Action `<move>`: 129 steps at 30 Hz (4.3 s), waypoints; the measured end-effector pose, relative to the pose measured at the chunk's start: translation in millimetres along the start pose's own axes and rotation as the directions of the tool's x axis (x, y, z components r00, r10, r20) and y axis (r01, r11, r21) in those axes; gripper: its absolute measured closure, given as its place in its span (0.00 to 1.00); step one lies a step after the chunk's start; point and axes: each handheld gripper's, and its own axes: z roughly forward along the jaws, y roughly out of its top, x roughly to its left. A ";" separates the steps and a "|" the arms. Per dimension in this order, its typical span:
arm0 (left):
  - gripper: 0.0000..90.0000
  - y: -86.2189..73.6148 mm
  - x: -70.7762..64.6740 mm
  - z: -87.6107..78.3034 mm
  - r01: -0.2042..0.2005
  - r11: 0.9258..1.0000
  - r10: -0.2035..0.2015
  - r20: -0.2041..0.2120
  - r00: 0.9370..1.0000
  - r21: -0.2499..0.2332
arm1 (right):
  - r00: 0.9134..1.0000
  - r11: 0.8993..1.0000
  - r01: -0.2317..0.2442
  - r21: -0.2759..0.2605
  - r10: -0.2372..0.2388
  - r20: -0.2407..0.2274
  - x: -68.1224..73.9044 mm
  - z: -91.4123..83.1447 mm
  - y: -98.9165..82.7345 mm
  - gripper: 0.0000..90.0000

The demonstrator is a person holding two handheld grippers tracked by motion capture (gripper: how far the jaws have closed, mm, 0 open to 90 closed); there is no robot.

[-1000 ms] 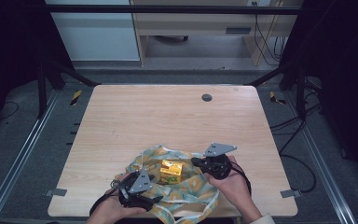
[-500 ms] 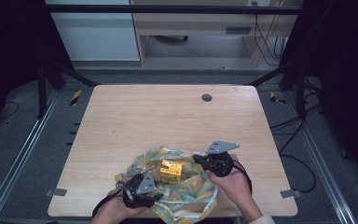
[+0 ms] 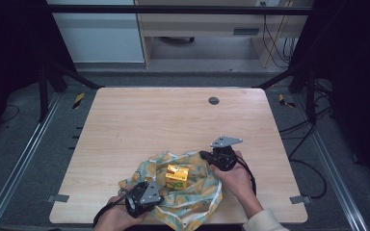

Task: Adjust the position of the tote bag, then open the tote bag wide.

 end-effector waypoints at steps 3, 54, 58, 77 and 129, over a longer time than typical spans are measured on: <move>1.00 -1.1 -0.2 -4.3 0.009 1.000 -0.009 -0.005 1.000 -0.013 | 1.000 1.000 -0.018 -0.013 0.018 0.014 -7.6 1.6 1.0 1.00; 0.57 14.7 0.2 -45.2 0.059 0.955 -0.127 -0.222 0.967 -0.290 | 0.981 0.996 0.042 -0.075 -0.027 0.193 4.5 -42.0 11.1 0.35; 0.55 17.8 13.0 -47.1 0.074 0.958 -0.168 -0.332 0.928 -0.279 | 0.982 0.996 0.069 -0.048 -0.060 0.178 21.7 -51.7 1.5 0.29; 0.60 -18.7 40.3 -8.9 0.164 0.986 -0.144 -0.375 0.916 0.023 | 0.982 0.968 0.139 0.209 -0.162 0.095 47.0 -40.5 -55.9 0.22; 0.18 -68.7 104.9 -85.7 0.382 0.814 -0.563 -0.428 0.707 -0.438 | 0.931 0.993 -0.060 -0.105 0.093 0.352 -33.3 -85.2 -38.5 0.12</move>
